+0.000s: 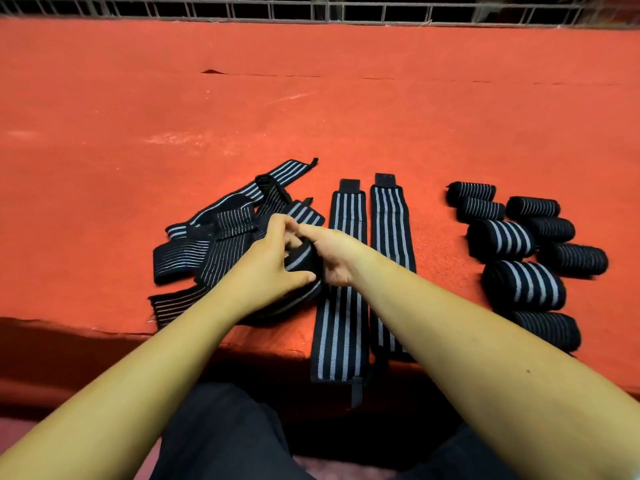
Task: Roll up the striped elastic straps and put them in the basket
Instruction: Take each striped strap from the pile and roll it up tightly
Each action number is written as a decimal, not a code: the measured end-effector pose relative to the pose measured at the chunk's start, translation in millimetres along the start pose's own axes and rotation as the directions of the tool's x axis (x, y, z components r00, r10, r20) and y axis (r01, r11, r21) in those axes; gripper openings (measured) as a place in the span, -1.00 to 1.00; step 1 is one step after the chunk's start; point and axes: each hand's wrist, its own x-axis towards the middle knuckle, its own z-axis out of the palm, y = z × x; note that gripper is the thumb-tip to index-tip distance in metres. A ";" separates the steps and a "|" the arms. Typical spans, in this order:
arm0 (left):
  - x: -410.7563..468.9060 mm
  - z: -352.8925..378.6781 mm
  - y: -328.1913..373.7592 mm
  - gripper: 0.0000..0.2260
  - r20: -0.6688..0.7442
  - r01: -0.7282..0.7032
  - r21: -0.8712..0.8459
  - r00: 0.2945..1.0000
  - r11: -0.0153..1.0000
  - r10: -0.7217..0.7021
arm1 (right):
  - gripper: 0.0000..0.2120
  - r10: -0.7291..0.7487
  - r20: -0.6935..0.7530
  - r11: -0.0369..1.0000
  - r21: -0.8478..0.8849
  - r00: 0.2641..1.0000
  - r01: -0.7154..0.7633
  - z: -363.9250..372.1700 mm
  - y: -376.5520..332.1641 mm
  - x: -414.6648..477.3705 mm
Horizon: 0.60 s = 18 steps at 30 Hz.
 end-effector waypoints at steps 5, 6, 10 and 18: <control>3.3 -32.7 -4.4 -0.64 0.153 0.073 0.241 0.982 0.968 -0.112 | -0.84 -0.267 -0.387 0.959 -0.023 0.882 0.281 -17.7 -20.1 -5.0; 3.7 -42.7 -8.6 -0.69 0.211 0.101 0.315 0.962 0.944 -0.173 | -0.87 -0.316 -0.425 0.944 -0.051 0.848 0.326 -24.4 -23.3 -4.9; 4.1 -67.4 -20.4 -0.91 0.357 0.159 0.213 0.906 0.964 -0.229 | -0.87 -0.389 -0.503 0.915 -0.116 0.772 0.385 -41.9 -27.3 -6.5; -5.4 -41.8 -21.5 -0.68 0.570 0.046 0.124 0.814 0.991 -0.109 | -0.87 -0.347 -0.607 0.917 -0.058 0.715 0.395 -66.2 -19.2 -16.3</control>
